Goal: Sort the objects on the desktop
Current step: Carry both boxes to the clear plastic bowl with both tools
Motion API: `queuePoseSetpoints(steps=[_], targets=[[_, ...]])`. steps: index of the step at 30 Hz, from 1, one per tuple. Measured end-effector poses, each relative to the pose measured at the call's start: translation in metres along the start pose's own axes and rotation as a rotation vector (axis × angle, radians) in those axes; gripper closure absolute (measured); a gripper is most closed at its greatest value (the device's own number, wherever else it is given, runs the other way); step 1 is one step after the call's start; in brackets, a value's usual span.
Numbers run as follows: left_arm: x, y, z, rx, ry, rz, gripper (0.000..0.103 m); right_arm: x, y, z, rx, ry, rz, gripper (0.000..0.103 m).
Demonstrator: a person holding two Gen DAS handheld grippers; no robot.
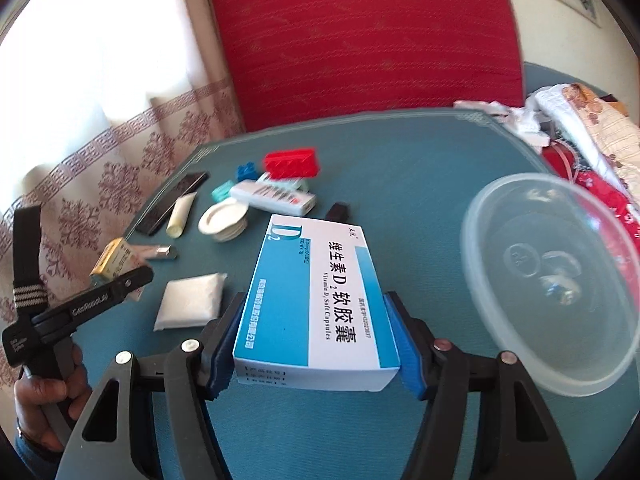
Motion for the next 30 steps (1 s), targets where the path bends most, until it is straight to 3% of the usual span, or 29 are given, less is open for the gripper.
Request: queuePoseSetpoints(steps=[7, 17, 30], targets=[[0.019, -0.002, 0.004, -0.024, -0.028, 0.002, 0.056, 0.06, 0.032, -0.013, 0.114, -0.072, 0.208, 0.033], [0.058, 0.001, 0.006, -0.032, -0.087, 0.021, 0.056, 0.125, 0.037, -0.019, 0.147, -0.085, 0.488, 0.033], [0.138, 0.008, 0.006, -0.01, -0.213, 0.062, 0.056, 0.165, 0.03, -0.018, 0.1, -0.066, 0.506, 0.033]])
Point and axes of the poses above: each gripper's, at about its wrist camera, not at the fingertips, and y roughly against the way its jaws point, x to its right, z to its underside, the point moved 1 cm from there along -y, roughly the way its jaws point, and after that the axes turned 4 degrees about -x, right-handed, at the moved point
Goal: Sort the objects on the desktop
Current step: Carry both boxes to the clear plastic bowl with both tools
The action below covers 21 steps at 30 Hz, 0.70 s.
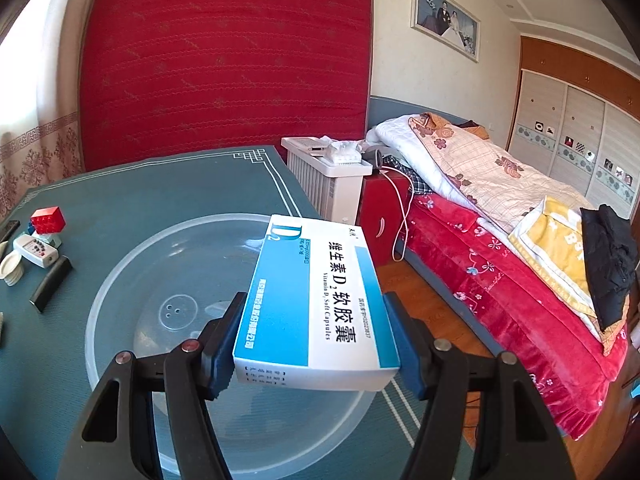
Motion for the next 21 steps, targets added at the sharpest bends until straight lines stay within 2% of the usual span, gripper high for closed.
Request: queuePoseSetpoints(steps=[16, 21], targets=[[0.13, -0.012, -0.014, -0.025, -0.195, 0.175, 0.055, 0.014, 0.0, 0.014, -0.028, -0.015, -0.067, 0.033], [0.163, -0.018, -0.017, -0.025, -0.255, 0.208, 0.055, 0.018, 0.002, 0.014, -0.029, -0.025, -0.076, 0.033]])
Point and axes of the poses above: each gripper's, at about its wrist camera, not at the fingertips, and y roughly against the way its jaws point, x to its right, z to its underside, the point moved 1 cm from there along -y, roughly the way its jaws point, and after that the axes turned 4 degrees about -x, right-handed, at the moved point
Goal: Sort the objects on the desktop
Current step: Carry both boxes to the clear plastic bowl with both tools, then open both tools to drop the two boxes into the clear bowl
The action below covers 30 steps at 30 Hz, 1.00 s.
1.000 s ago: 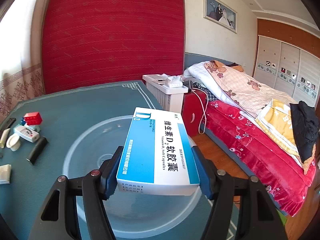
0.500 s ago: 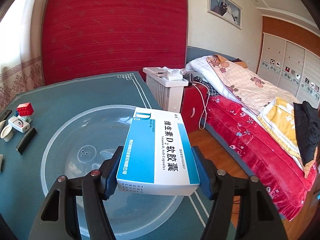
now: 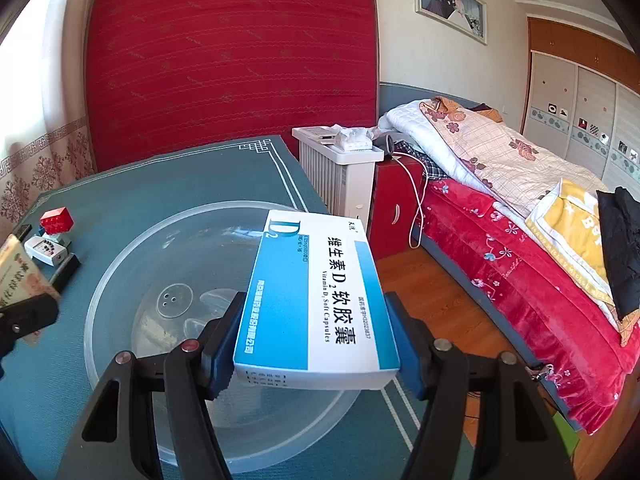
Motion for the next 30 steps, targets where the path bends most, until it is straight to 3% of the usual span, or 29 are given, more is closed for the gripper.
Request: queuePoseSetpoints(steps=[11, 13, 14, 15, 22, 30], targets=[[0.028, -0.03, 0.0, -0.064, -0.074, 0.044, 0.055, 0.003, 0.001, -0.001, -0.005, -0.007, -0.004, 0.033], [0.028, -0.035, 0.002, -0.093, -0.076, 0.054, 0.044, 0.004, 0.001, 0.0, -0.013, -0.015, -0.008, 0.032], [0.027, -0.036, 0.004, -0.099, -0.071, 0.052, 0.03, 0.006, 0.0, 0.001, -0.017, -0.024, -0.013, 0.032], [0.026, -0.035, 0.005, -0.091, -0.063, 0.047, 0.026, 0.007, 0.0, 0.001, -0.023, -0.034, -0.02, 0.032], [0.012, -0.024, 0.011, -0.065, -0.036, 0.041, 0.026, 0.012, 0.003, 0.001, -0.014, -0.061, -0.033, 0.025], [-0.006, -0.017, 0.024, -0.069, -0.001, 0.007, 0.026, 0.018, 0.009, -0.001, 0.005, -0.078, 0.004, 0.024]])
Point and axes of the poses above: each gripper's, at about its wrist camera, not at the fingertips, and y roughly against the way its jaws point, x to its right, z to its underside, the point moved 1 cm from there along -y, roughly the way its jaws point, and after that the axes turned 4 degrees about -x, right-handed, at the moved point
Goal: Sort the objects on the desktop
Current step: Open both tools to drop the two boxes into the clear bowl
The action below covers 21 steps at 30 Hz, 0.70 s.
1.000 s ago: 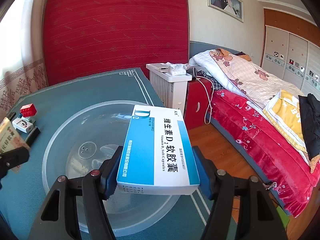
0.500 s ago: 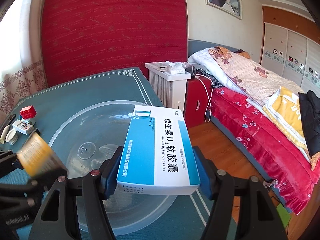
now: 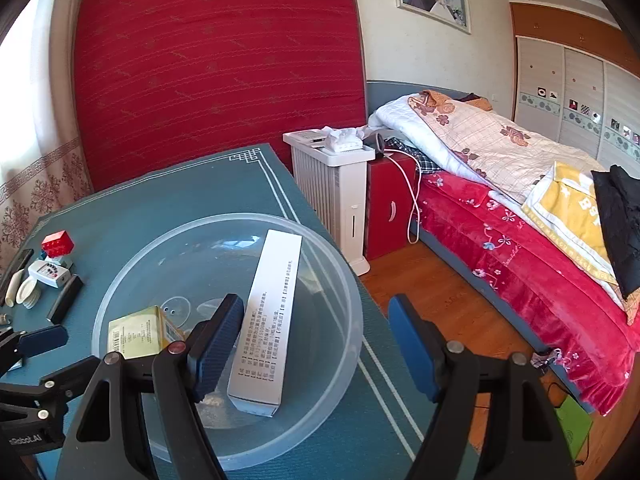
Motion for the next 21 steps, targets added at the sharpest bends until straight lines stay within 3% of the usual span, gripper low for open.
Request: queuePoseSetpoints(steps=[4, 12, 21], targets=[[-0.008, 0.004, 0.006, 0.004, 0.01, -0.022, 0.026, 0.01, -0.002, -0.001, -0.009, -0.023, 0.054, 0.024], [-0.024, 0.008, 0.017, -0.009, 0.042, -0.034, 0.026, 0.026, 0.003, -0.002, -0.009, -0.082, 0.065, 0.024], [-0.035, 0.011, 0.025, -0.003, 0.055, -0.084, 0.026, 0.008, 0.019, -0.001, 0.031, -0.054, 0.026, 0.024]])
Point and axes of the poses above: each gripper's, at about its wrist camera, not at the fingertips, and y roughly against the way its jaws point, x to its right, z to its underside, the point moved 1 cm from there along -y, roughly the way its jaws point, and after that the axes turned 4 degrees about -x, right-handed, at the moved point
